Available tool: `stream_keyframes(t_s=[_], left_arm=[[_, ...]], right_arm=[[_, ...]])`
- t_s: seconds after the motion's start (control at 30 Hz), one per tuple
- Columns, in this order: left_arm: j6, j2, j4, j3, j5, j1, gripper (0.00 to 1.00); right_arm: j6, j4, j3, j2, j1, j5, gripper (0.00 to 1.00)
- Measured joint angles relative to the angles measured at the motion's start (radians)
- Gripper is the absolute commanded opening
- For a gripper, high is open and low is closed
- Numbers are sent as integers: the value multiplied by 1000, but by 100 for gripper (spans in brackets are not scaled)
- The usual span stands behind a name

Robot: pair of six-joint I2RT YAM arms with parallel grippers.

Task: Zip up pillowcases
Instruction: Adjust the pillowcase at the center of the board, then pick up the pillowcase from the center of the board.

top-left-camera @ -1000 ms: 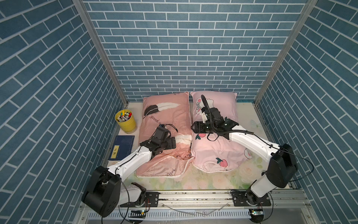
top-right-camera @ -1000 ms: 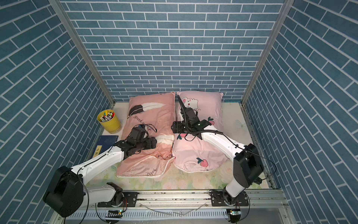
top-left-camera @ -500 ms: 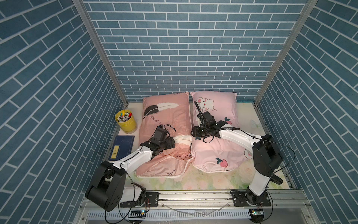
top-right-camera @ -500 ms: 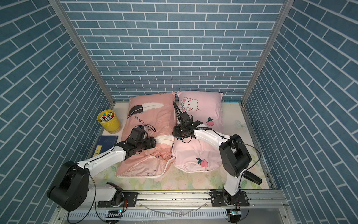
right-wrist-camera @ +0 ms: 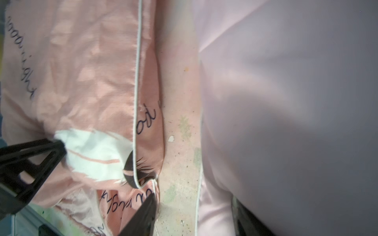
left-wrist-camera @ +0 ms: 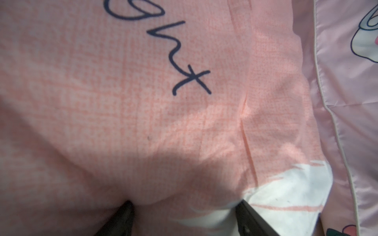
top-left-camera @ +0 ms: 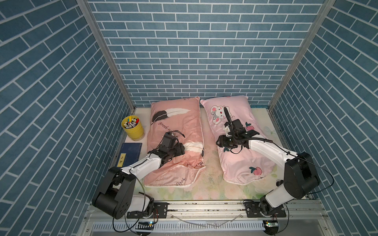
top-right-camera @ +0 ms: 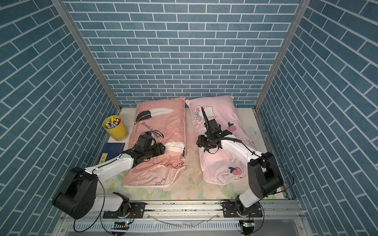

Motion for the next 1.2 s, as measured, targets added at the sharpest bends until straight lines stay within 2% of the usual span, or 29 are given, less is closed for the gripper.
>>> stream_keyframes(t_s=[0.17, 0.37, 0.43, 0.73, 0.9, 1.03, 1.2], left_arm=[[-24, 0, 26, -10, 14, 5, 77], [-36, -2, 37, -16, 17, 5, 77], [-37, -5, 35, -17, 17, 5, 77], [-36, -23, 42, -31, 17, 5, 77], [-38, -25, 53, -39, 17, 5, 77], [-43, -27, 61, -44, 17, 5, 77], [-49, -29, 62, -45, 17, 5, 77]], right_arm=[[2, 62, 0, 55, 78, -108, 73], [83, 115, 0, 178, 137, -146, 57], [121, 127, -6, 185, 150, -144, 56], [267, 220, -207, 109, 264, -142, 56], [340, 250, -322, 21, 275, -135, 58], [406, 301, -378, -30, 290, -135, 67], [489, 390, -411, -42, 311, -134, 64]])
